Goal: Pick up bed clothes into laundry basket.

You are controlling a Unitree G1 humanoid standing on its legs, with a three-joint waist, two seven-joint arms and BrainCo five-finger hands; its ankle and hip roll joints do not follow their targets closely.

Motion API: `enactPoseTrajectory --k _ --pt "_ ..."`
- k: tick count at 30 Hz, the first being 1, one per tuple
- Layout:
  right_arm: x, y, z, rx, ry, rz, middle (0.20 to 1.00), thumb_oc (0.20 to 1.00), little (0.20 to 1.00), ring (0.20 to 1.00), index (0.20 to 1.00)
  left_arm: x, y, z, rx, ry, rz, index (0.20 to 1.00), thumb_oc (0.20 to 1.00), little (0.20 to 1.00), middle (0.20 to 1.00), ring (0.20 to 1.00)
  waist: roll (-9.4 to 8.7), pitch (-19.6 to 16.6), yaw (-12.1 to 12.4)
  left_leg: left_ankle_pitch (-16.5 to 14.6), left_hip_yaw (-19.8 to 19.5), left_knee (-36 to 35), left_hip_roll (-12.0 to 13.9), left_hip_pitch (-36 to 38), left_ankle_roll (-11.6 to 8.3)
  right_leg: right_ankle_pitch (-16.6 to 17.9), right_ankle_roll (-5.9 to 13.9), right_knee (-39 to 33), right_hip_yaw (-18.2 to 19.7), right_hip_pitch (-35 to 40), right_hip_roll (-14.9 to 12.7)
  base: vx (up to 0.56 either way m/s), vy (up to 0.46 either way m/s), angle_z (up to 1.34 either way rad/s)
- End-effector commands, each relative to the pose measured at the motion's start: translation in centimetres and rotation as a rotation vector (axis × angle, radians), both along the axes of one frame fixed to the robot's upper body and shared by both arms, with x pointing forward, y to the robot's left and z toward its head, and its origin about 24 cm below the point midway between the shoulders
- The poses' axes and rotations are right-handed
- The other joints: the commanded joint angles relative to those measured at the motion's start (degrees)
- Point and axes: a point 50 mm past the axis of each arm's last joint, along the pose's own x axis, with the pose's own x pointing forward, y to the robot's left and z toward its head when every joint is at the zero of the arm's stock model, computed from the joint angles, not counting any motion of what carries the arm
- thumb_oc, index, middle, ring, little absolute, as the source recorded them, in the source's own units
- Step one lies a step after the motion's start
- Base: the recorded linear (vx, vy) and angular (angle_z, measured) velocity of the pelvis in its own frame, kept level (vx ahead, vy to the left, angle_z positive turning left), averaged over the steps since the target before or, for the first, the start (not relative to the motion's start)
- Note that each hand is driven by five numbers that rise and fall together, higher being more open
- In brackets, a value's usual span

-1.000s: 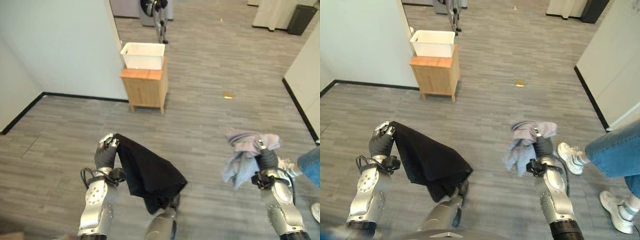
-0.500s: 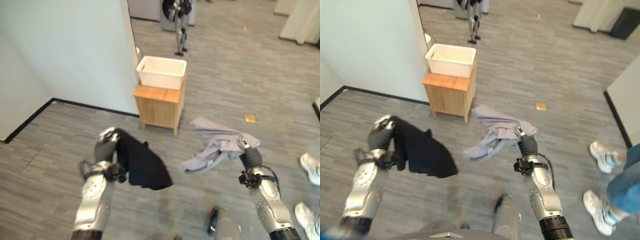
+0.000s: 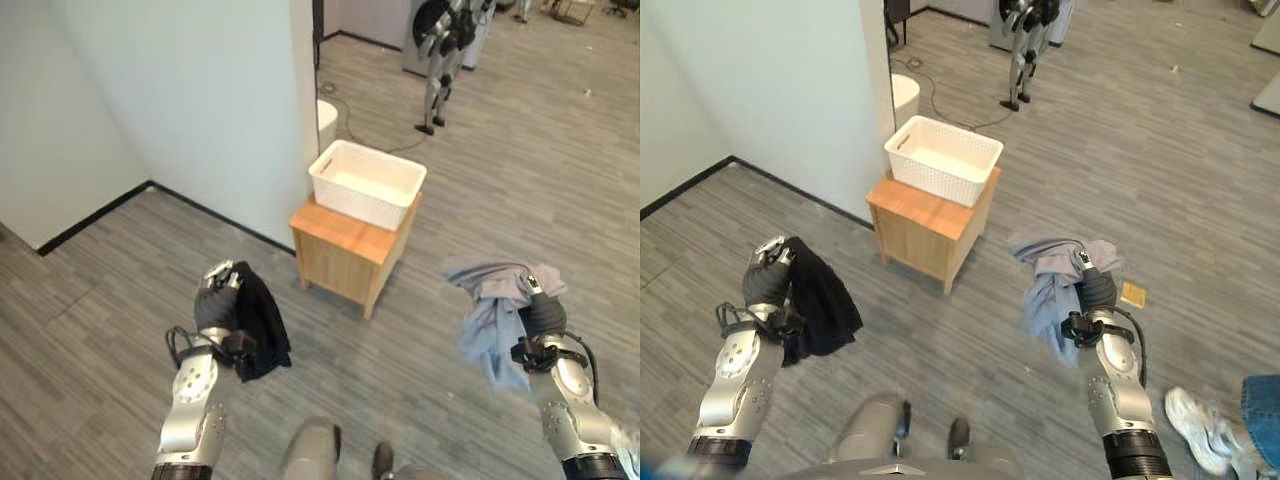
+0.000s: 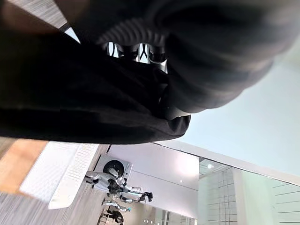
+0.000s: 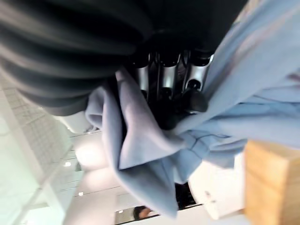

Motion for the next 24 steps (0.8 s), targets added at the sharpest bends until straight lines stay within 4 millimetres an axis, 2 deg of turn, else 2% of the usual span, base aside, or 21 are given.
enactPoseTrajectory --k 1,2,3,5,6,7,8,9,10,11,12,13,14,16,17,18,19,20,21,22,24 --pt "0.8 0.1 4.3 -0.077 -0.209 0.029 0.2 0.2 0.2 0.2 0.2 0.3 -0.4 2.8 0.027 -0.149 -0.062 0.2 0.2 0.2 0.2 0.2 0.06 -4.47 2.59 8.82 -0.57 -21.88 -3.25 6.12 -0.47 0.4 6.29 -3.93 -4.08 6.1 -1.01 0.52 0.001 0.03" --pt "0.8 0.1 4.3 -0.077 -0.208 0.029 0.2 0.2 0.2 0.2 0.2 0.3 -0.4 2.8 0.027 -0.148 -0.062 0.2 0.2 0.2 0.2 0.2 -0.09 -4.37 2.59 9.21 -0.48 -22.69 -3.45 6.68 -0.43 0.37 6.34 -4.02 -4.08 6.31 -1.2 0.38 -0.023 -0.09" --pt "0.9 0.5 4.6 -0.097 -0.22 0.043 0.2 0.2 0.2 0.2 0.2 0.2 -0.3 2.7 0.033 -0.142 -0.057 0.2 0.2 0.2 0.2 0.2 0.24 -5.06 2.76 10.96 2.4 -27.6 -3.83 6.3 -0.96 -0.42 6.45 -4.42 -4.36 7.79 -0.58 0.35 -0.025 -0.21" --pt "1.2 0.9 4.8 -0.098 -0.223 0.062 0.2 0.2 0.2 0.2 0.2 0.0 -0.2 2.7 0.043 -0.14 -0.054 0.2 0.2 0.2 0.2 0.2 0.21 -5.72 3.01 11.85 6.22 -26.11 -3.39 7.06 -0.78 -0.5 6.59 -3.96 -4.63 9.23 -0.6 0.43 -0.024 -0.28" --pt "1.3 1.3 4.9 -0.089 -0.226 0.076 0.2 0.2 0.2 0.2 0.2 -0.2 0.1 2.7 0.039 -0.141 -0.045 0.2 0.2 0.2 0.2 0.2 -0.13 -6.49 3.01 9.55 8.15 -25.55 -3.68 8.84 0.54 -1.02 7.28 -3.06 -4.7 9.04 -1.08 0.57 0.047 -0.49" --pt "1.3 2.0 4.4 -0.085 -0.216 0.097 0.2 0.2 0.2 0.2 0.2 -0.4 0.2 2.7 0.044 -0.145 -0.037 0.2 0.2 0.2 0.2 0.2 -1.41 -7.87 3.37 6.76 7.44 -25.46 -5.57 10.85 2.79 2.05 9.76 3.08 -5.02 8.3 -3.91 0.44 0.062 -0.57" --pt "1.3 2.0 4.4 -0.084 -0.217 0.097 0.2 0.2 0.2 0.2 0.2 -0.4 0.2 2.7 0.044 -0.145 -0.036 0.2 0.2 0.2 0.2 0.2 -1.34 -7.98 3.52 6.96 7.59 -25.6 -5.43 10.75 2.83 2.2 9.75 3.11 -4.82 8.05 -3.83 0.45 0.109 -0.53" --pt "1.4 2.1 4.4 -0.086 -0.218 0.098 0.2 0.2 0.2 0.2 0.2 -0.4 0.2 2.7 0.052 -0.14 -0.03 0.2 0.2 0.2 0.2 0.2 -1.96 -8.26 3.92 5.51 7.37 -25.63 -6.87 12.45 4.33 8.86 13.08 11.99 -5.19 5.99 -6.9 0.23 0.133 -0.42" --pt "1.4 2.3 4.4 -0.089 -0.218 0.099 0.2 0.2 0.2 0.2 0.2 -0.3 0.2 2.8 0.053 -0.139 -0.032 0.2 0.2 0.2 0.2 0.2 -1.54 -8.25 3.97 4.77 7.39 -26.16 -7.09 13.87 5.58 14.56 15.18 21.84 -4.36 2.81 -8.3 0.44 0.253 -0.4" --pt "1.2 2.4 4.6 -0.09 -0.225 0.099 0.2 0.2 0.2 0.2 0.2 0.0 0.0 3.2 0.056 -0.154 -0.038 0.2 0.2 0.2 0.2 0.2 0.94 -6.52 1.6 3.81 5.62 -28.57 -5.87 19.4 7.1 18.99 15.2 36.15 -4.11 -4.61 -10.0 0.4 0.219 -0.04" --pt "1.2 2.2 4.6 -0.099 -0.226 0.092 0.2 0.2 0.2 0.2 0.2 0.2 -0.1 3.4 0.073 -0.159 -0.053 0.2 0.2 0.2 0.2 0.2 2.02 -6.26 0.77 2.9 4.83 -28.62 -5.35 20.95 7.47 17.65 13.84 38.32 -4.41 -6.94 -10.24 0.31 0.138 0.5" --pt "1.2 2.2 4.6 -0.1 -0.226 0.092 0.2 0.2 0.2 0.2 0.2 0.2 -0.2 3.4 0.073 -0.16 -0.053 0.2 0.2 0.2 0.2 0.2 1.9 -6.15 0.49 2.8 4.57 -28.54 -5.58 20.93 7.46 17.22 13.78 38.89 -4.65 -7.02 -10.55 0.19 -0.009 0.92" --pt "1.1 1.9 4.7 -0.119 -0.223 0.076 0.2 0.2 0.2 0.2 0.2 0.3 -0.2 3.7 0.09 -0.169 -0.056 0.2 0.2 0.2 0.2 0.2 2.64 -5.21 -1.02 2.41 2.26 -28.75 -5.23 22.78 7.53 14.47 12.44 39.87 -3.68 -11.34 -9.53 0.2 -0.072 0.98" --pt "1.0 1.7 5.0 -0.127 -0.235 0.079 0.2 0.2 0.2 0.2 0.2 0.6 -0.3 4.2 0.102 -0.188 -0.071 0.2 0.2 0.2 0.2 0.2 2.57 -4.64 -2.51 1.66 0.35 -29.25 -4.67 25.54 6.48 11.77 10.88 31.87 -4.14 -14.2 -12.45 0.38 -0.222 0.79" --pt "1.2 0.9 6.0 -0.141 -0.268 0.066 0.2 0.2 0.2 0.2 0.2 0.9 -0.5 4.6 0.096 -0.21 -0.088 0.2 0.2 0.2 0.2 0.2 1.55 -4.58 -3.42 1.44 -2.98 -30.34 -4.59 26.86 4.68 11.98 10.88 18.75 -1.61 -15.19 -11.11 0.34 -0.274 0.7" --pt "1.3 0.8 6.0 -0.141 -0.269 0.065 0.2 0.2 0.2 0.2 0.2 0.9 -0.5 4.6 0.095 -0.211 -0.089 0.2 0.2 0.2 0.2 0.2 1.93 -4.41 -3.71 1.4 -3.37 -30.5 -4.21 27.18 4.58 12.33 10.83 17.67 -2.23 -14.23 -10.77 0.37 -0.318 0.76" --pt "1.5 0.3 6.6 -0.16 -0.285 0.056 0.2 0.2 0.2 0.2 0.2 1.0 -0.7 4.6 0.095 -0.206 -0.1 0.2 0.2 0.2 0.2 0.2 0.9 -4.59 -3.9 0.24 -4.5 -30.92 -4.4 27.69 3.76 11.14 11.25 8.45 -0.45 -13.44 -9.2 0.24 -0.309 1.14" --pt "2.1 -1.8 8.6 -0.299 -0.311 0.004 0.2 0.2 0.2 0.2 0.2 1.2 -1.1 4.6 0.136 -0.2 -0.129 0.2 0.2 0.2 0.2 0.2 -0.67 -4.75 -2.88 0.21 -6.87 -30.4 -4.27 26.95 2.98 9.99 12.58 1.7 0.93 -10.19 -6.71 0.26 -0.305 1.14" --pt "2.1 -1.9 8.6 -0.299 -0.312 0.004 0.2 0.2 0.2 0.2 0.2 1.2 -1.1 4.6 0.135 -0.2 -0.129 0.2 0.2 0.2 0.2 0.2 -0.56 -4.84 -2.96 -0.17 -7.02 -30.46 -4.19 27.14 3.0 9.69 12.68 1.46 0.82 -9.87 -6.64 0.18 -0.256 0.91" --pt "1.9 -2.2 8.8 -0.345 -0.288 0.015 0.2 0.2 0.2 0.2 0.2 1.0 -1.0 4.4 0.131 -0.187 -0.135 0.2 0.2 0.2 0.2 0.2 -1.19 -5.26 -1.94 -0.32 -7.24 -30.84 -4.06 27.12 2.84 9.34 11.93 1.83 -0.49 -8.85 -6.96 0.16 -0.133 0.78" --pt "2.3 -3.4 10.8 -0.37 -0.349 0.012 0.2 0.2 0.2 0.2 0.2 0.9 -1.1 3.9 0.113 -0.178 -0.143 0.2 0.2 0.2 0.2 0.2 -2.11 -6.44 -1.2 0.66 -8.13 -31.74 -3.62 26.53 2.02 9.37 11.03 -1.85 -0.82 -6.79 -5.97 0.18 -0.213 0.57"
